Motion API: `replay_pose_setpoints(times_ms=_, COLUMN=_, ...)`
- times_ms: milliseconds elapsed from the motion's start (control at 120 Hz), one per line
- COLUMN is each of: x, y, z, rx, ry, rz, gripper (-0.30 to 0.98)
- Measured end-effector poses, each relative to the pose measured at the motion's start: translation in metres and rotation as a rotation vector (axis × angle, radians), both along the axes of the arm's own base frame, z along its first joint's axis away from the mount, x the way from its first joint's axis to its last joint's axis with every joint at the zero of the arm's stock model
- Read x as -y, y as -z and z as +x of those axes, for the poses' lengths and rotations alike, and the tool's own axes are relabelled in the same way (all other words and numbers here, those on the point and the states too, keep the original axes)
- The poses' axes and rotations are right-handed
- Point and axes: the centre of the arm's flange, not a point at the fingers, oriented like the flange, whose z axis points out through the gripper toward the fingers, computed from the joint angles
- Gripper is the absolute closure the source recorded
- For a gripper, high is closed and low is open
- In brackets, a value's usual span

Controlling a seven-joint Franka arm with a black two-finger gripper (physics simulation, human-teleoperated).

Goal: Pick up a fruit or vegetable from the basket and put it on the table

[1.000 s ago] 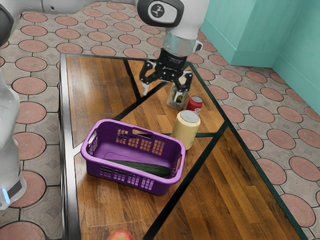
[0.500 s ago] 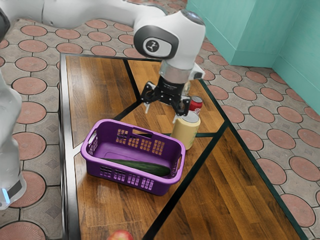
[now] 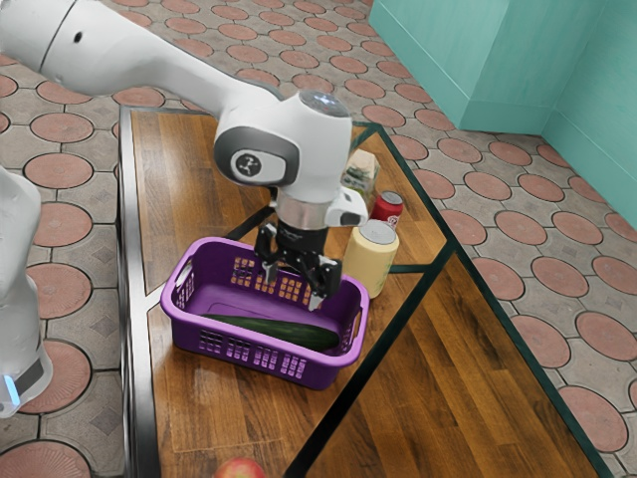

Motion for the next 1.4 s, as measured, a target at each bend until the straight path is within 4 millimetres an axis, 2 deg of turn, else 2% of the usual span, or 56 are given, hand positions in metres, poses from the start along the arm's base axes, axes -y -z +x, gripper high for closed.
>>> replay_pose_setpoints(times_ms=292, x=-0.006, y=0.04, z=0.016, rx=-0.019, ry=0.07, rz=-0.028, gripper=0.03)
replay_pose_setpoints(times_ms=375, x=-0.005, y=0.046, z=0.016, rx=-0.019, ry=0.083, rz=-0.037, gripper=-0.09)
replay_pose_setpoints(times_ms=417, x=-0.002, y=0.05, z=0.015, rx=-0.016, ry=0.099, rz=-0.035, gripper=0.0)
replay_pose_setpoints(times_ms=475, x=-0.001, y=0.053, z=0.014, rx=-0.009, ry=0.114, rz=-0.034, gripper=0.01)
replay_pose_setpoints(times_ms=575, x=0.001, y=0.054, z=0.013, rx=0.005, ry=0.133, rz=-0.031, gripper=0.02)
replay_pose_setpoints(times_ms=750, x=0.012, y=0.048, z=-0.004, rx=0.034, ry=0.175, rz=-0.021, gripper=0.03)
replay_pose_setpoints(times_ms=1083, x=0.03, y=0.044, z=-0.011, rx=0.055, ry=0.22, rz=-0.023, gripper=0.03)
replay_pose_setpoints(times_ms=1400, x=0.028, y=0.054, z=-0.025, rx=0.037, ry=0.202, rz=-0.035, gripper=0.03)
